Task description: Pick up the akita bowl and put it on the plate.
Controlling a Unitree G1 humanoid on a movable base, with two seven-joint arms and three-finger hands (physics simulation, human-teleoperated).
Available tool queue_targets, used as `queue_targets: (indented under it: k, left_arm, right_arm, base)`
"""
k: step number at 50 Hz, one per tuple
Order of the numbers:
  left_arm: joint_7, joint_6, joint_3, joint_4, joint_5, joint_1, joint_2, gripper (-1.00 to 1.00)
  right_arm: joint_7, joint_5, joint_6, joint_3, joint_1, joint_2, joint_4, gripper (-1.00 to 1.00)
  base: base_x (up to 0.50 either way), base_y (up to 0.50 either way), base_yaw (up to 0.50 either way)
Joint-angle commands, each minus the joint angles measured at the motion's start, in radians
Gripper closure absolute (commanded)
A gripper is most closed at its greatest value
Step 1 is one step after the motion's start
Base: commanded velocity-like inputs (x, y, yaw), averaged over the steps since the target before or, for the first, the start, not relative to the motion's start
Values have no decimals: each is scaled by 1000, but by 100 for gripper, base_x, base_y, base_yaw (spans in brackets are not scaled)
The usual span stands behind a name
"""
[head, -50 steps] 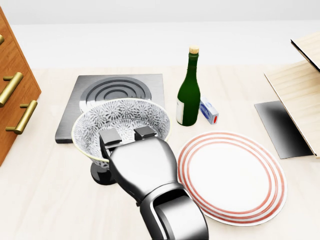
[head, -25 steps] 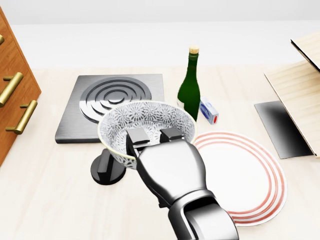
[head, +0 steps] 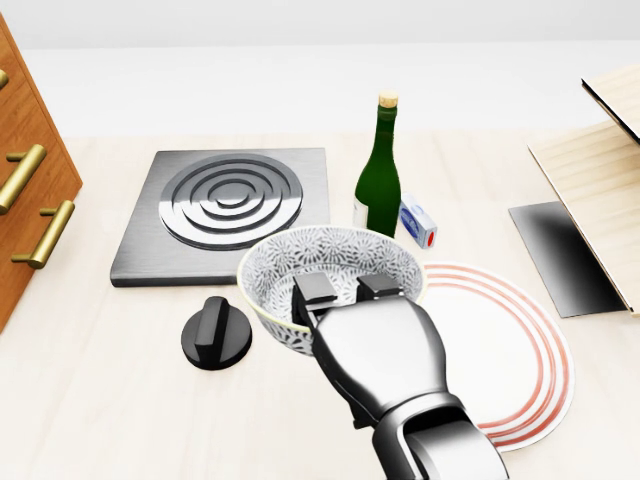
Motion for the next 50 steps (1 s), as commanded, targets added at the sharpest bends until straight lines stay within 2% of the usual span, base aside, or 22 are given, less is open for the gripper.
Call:
queue_targets:
  k: [1,13,34,50]
  left_arm:
    - [4,0,6,-7,-4,3,2,-100]
    - [10,0,33,-35,-7,7,11,-100]
    - [12,0,13,-10,0,-3,7,-100]
    - [16,0,21,-19,-3,-1,9,-100]
  right_arm:
    - [0,-6,0,-25,5,-13,-29,100]
    - [0,-28,0,-52,-14,-14,-64,100]
    - [0,23,0,-147,-9,-58,-77,100]
    - [0,79,0,-227,-6,-100,-76,100]
  base:
    - [0,0,0]
    - [0,0,0]
    - [0,0,0]
    - [0,0,0]
